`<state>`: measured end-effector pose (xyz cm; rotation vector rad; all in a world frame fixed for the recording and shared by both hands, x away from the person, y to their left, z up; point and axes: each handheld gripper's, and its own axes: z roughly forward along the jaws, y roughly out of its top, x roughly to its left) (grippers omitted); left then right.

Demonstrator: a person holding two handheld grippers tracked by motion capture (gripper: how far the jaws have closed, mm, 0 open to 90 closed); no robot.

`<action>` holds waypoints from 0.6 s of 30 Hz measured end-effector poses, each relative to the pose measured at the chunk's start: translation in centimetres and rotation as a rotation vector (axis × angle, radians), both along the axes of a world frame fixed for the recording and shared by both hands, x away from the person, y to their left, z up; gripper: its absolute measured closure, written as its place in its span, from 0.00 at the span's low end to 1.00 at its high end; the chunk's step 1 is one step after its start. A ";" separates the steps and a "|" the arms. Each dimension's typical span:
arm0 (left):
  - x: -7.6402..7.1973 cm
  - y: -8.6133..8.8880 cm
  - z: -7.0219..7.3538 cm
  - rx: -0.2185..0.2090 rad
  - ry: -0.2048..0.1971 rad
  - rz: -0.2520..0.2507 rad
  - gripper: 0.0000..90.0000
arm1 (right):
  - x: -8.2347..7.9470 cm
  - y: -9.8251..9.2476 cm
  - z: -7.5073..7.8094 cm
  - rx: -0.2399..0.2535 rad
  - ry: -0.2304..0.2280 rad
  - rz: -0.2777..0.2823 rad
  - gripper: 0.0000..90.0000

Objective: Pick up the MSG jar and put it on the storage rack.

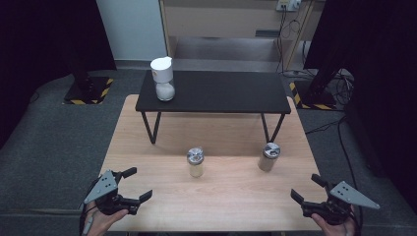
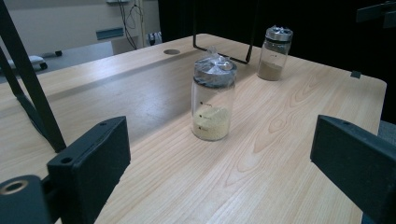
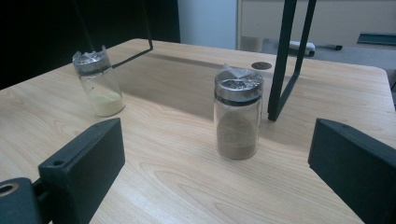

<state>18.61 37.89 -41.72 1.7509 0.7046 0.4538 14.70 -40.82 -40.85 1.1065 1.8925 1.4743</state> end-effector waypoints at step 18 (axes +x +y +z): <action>-0.3 0.3 -0.1 0.012 0.006 0.041 0.03 | 0.2 -0.1 -0.1 0.007 0.001 0.007 0.05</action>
